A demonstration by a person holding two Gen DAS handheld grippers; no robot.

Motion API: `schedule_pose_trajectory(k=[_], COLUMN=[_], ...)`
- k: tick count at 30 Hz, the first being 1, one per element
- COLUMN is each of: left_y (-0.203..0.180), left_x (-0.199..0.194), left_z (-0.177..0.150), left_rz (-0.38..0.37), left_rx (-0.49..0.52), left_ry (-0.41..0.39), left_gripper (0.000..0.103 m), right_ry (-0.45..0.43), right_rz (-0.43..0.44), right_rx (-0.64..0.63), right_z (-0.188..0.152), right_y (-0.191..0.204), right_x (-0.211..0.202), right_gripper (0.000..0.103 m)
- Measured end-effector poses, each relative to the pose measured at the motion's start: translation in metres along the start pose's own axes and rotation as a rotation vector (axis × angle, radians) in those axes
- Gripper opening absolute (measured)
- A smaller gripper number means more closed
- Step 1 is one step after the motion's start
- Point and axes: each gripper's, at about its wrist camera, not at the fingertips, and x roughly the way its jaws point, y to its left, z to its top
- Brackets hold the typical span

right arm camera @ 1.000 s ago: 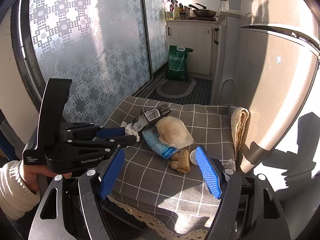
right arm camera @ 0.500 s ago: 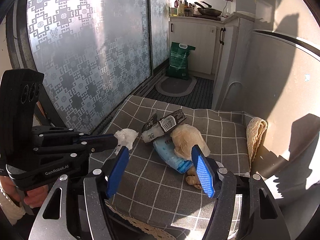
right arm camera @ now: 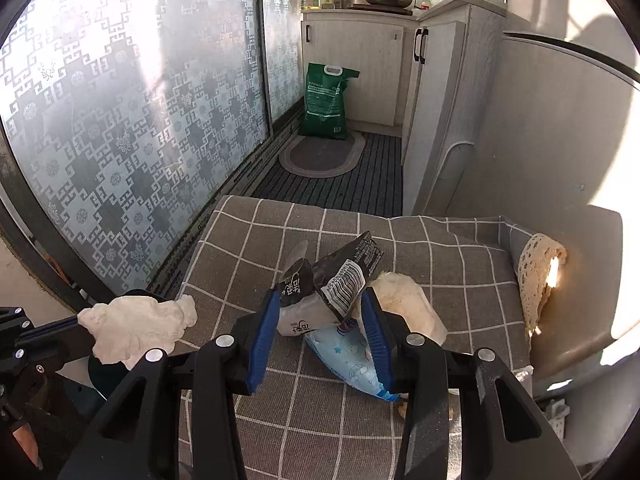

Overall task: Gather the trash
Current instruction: 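Grasp the white tissue with the left tool while the right tool grasps the black wrapper, then carry the tissue and wrapper over the teal bin with both tools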

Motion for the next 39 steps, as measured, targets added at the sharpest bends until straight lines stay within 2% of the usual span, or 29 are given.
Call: schedule_pose_trajectory(k=[4,10,18,28,39], left_y=[0.012,0.029,0.058,0.094,0.134], left_x=[-0.010,-0.021,-0.043,-0.061,-0.049], left_z=[-0.005,-0.016,-0.028,-0.047,-0.077], left_rz=[0.015,0.044,0.119,0.174,0.223], left_rx=[-0.001,0.000,-0.018,-0.060,-0.114], left_ry=[-0.002,0.006,-0.005,0.000,0.080], left_gripper=[0.002,0.002,0.002,0.002,0.001], right_ry=[0.019,0.016,-0.054,-0.087,-0.062], right_rz=[-0.026,-0.042,-0.037,0.060,0.172], right_rx=[0.020,0.024,-0.013,-0.089,-0.189], right_z=[0.003,0.007,0.014,0.014,0.005], right_y=[0.002,0.006,0.027,0.076,0.134], right_x=[0.010,0.012,-0.018,-0.037,-0.036], right_gripper=[0.021,0.010,0.010,0.010,0.010])
